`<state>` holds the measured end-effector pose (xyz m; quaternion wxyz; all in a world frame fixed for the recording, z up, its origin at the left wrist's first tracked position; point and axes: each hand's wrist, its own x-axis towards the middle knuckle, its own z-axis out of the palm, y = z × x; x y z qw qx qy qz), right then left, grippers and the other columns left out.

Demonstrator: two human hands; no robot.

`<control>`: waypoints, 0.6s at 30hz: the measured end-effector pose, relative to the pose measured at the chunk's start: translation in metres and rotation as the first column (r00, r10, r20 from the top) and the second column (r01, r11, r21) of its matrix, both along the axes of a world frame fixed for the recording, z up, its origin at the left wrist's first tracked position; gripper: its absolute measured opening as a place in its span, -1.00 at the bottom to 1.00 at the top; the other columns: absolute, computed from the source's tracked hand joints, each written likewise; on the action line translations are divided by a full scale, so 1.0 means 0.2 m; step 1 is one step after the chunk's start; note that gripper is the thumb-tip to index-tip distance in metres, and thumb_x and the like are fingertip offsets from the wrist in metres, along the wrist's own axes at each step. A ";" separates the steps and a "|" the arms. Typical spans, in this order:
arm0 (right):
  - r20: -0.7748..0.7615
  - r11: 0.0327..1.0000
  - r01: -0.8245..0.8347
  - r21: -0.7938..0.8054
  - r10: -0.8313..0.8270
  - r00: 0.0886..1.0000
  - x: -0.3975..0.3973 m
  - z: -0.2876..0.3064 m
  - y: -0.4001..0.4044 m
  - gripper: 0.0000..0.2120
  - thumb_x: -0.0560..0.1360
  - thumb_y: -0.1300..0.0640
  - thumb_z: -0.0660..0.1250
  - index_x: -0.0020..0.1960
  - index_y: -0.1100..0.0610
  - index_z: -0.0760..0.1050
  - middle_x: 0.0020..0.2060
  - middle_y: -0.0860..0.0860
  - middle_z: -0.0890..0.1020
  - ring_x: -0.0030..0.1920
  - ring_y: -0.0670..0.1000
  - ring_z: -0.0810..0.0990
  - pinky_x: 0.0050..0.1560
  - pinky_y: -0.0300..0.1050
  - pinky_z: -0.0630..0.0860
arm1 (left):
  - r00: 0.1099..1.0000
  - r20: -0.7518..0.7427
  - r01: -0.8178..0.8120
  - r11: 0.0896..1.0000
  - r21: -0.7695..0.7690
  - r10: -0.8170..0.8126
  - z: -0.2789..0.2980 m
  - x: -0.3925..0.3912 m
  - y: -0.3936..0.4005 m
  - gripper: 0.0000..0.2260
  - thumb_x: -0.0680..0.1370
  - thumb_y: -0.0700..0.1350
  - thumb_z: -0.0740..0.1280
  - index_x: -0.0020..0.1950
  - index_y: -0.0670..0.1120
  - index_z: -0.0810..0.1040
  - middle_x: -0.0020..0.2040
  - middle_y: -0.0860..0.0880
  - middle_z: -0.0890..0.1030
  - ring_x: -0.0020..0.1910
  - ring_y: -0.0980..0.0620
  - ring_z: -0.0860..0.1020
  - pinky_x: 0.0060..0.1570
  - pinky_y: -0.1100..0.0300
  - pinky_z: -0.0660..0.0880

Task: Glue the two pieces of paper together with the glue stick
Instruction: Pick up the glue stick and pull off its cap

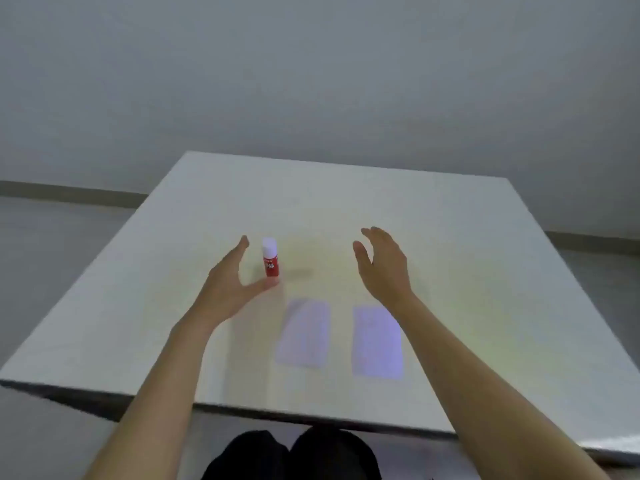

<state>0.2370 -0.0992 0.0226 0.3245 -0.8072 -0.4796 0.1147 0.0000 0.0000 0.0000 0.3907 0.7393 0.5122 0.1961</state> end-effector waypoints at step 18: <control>-0.015 0.957 -0.110 0.267 0.118 0.993 -0.20 0.19 -0.25 -0.62 0.56 0.06 0.25 0.36 0.08 0.39 0.31 0.03 0.47 0.21 0.04 0.51 0.21 -0.11 0.40 | 0.931 0.319 -0.228 0.965 0.130 0.177 -0.09 0.20 -0.12 -0.81 0.45 -0.13 0.42 0.06 -0.03 0.64 -0.04 0.01 0.63 -0.02 0.01 0.60 -0.12 0.28 0.39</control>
